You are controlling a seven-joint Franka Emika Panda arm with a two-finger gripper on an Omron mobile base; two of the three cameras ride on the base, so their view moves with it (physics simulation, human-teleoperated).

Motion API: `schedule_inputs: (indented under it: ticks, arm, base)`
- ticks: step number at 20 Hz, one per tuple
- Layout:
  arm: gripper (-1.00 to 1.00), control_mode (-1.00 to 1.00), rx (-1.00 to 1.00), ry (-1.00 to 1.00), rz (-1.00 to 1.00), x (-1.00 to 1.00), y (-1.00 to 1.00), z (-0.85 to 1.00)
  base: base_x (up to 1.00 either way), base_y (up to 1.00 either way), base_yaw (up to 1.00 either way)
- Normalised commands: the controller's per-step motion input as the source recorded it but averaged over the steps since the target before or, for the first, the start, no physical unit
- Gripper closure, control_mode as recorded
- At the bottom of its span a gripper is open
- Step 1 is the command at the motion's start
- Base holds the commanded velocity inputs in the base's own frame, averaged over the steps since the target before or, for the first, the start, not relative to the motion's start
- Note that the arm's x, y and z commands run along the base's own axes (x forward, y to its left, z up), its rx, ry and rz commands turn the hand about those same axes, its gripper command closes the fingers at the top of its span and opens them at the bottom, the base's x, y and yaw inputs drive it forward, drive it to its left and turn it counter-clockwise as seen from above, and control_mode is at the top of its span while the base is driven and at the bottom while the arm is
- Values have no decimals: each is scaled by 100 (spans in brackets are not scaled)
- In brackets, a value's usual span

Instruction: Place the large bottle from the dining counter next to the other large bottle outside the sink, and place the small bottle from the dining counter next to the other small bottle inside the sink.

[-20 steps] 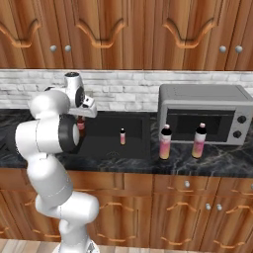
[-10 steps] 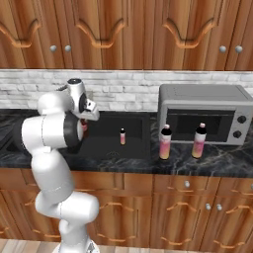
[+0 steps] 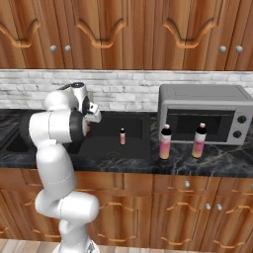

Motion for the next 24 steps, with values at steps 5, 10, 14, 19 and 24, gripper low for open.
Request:
schedule_inputs:
  ticks: [5, 10, 14, 19, 24]
  arm:
    - [100, -100, 0, -5, 0, 44, 2, -12]
    - [100, -100, 0, 0, 0, 43, 1, 0]
    - [100, -100, 0, 0, 0, 10, 12, -20]
    - [100, -100, 0, 0, 0, 2, 14, -43]
    - [100, -100, -1, 0, 0, 10, 3, -42]
  base:
    - [0, 0, 0]
    - [0, 0, 0]
    - [0, 0, 0]
    - [0, 0, 0]
    - [0, 0, 0]
